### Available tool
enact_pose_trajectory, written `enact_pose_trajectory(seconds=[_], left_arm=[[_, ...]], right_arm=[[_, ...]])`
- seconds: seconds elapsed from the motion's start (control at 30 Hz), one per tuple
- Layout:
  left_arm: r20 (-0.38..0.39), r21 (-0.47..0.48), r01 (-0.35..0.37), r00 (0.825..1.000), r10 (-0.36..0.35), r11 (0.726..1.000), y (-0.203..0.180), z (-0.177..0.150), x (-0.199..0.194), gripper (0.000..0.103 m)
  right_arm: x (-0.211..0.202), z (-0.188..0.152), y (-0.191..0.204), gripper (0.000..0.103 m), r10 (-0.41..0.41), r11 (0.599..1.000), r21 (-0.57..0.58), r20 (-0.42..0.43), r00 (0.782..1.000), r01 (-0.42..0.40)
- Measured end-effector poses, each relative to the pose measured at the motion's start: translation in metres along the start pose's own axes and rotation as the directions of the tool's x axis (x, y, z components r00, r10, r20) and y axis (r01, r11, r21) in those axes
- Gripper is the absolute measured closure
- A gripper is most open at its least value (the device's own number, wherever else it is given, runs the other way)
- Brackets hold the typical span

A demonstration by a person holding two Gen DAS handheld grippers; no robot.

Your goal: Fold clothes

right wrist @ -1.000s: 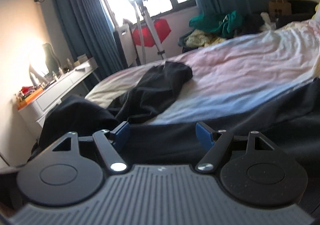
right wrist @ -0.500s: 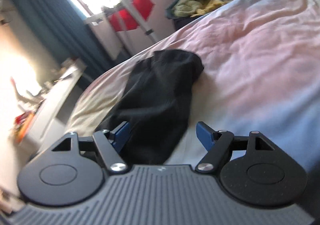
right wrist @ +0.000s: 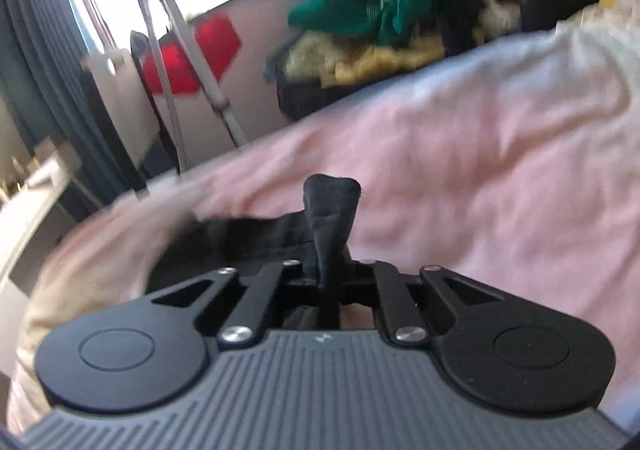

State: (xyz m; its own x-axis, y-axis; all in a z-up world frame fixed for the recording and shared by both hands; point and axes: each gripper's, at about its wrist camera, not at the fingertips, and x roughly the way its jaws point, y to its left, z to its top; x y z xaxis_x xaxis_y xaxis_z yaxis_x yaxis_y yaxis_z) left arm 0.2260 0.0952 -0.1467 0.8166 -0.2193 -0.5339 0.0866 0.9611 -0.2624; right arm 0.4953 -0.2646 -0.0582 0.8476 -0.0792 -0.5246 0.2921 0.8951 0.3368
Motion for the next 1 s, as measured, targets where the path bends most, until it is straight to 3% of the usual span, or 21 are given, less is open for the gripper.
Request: enact_pose_trajectory(seconds=[0.17, 0.3, 0.43, 0.57, 0.63, 0.7, 0.77, 0.87, 1.0], left_arm=[[0.0, -0.027, 0.022, 1.0, -0.022, 0.999, 0.005, 0.001, -0.011, 0.022], [0.004, -0.017, 0.039, 0.999, -0.039, 0.999, 0.004, 0.002, -0.019, 0.022], [-0.012, -0.025, 0.058, 0.998, -0.058, 0.998, 0.007, 0.002, -0.018, 0.022], [-0.026, -0.025, 0.053, 0.998, -0.053, 0.998, 0.01, 0.003, -0.014, 0.022], [-0.028, -0.022, 0.05, 0.998, -0.051, 0.998, 0.012, 0.005, -0.012, 0.022], [-0.028, -0.018, 0.05, 0.998, -0.051, 0.999, 0.011, 0.004, -0.013, 0.022], [-0.027, -0.012, 0.049, 0.998, -0.049, 0.999, 0.006, 0.005, -0.011, 0.022], [-0.027, -0.011, 0.046, 0.999, -0.047, 0.999, -0.004, 0.004, -0.011, 0.022], [-0.022, -0.014, 0.016, 1.0, -0.016, 1.0, -0.002, 0.003, -0.011, 0.022]], right_arm=[[-0.058, 0.071, -0.013, 0.095, -0.109, 0.992, -0.046, 0.177, 0.978, 0.119], [-0.106, 0.112, -0.067, 0.095, -0.269, 0.959, -0.002, 0.312, 0.911, 0.283], [-0.12, 0.089, -0.149, 0.095, -0.388, 0.921, 0.059, 0.221, 0.895, 0.385], [-0.12, 0.05, -0.226, 0.095, -0.469, 0.88, 0.121, 0.067, 0.88, 0.46], [-0.113, 0.028, -0.251, 0.095, -0.483, 0.864, 0.153, -0.018, 0.876, 0.479], [-0.109, 0.024, -0.256, 0.095, -0.478, 0.861, 0.175, -0.038, 0.877, 0.477], [-0.11, 0.037, -0.246, 0.095, -0.444, 0.883, 0.176, 0.006, 0.896, 0.436], [-0.119, 0.077, -0.212, 0.095, -0.376, 0.926, 0.09, 0.134, 0.917, 0.366], [-0.135, 0.098, -0.201, 0.095, -0.312, 0.948, 0.013, 0.245, 0.918, 0.319]])
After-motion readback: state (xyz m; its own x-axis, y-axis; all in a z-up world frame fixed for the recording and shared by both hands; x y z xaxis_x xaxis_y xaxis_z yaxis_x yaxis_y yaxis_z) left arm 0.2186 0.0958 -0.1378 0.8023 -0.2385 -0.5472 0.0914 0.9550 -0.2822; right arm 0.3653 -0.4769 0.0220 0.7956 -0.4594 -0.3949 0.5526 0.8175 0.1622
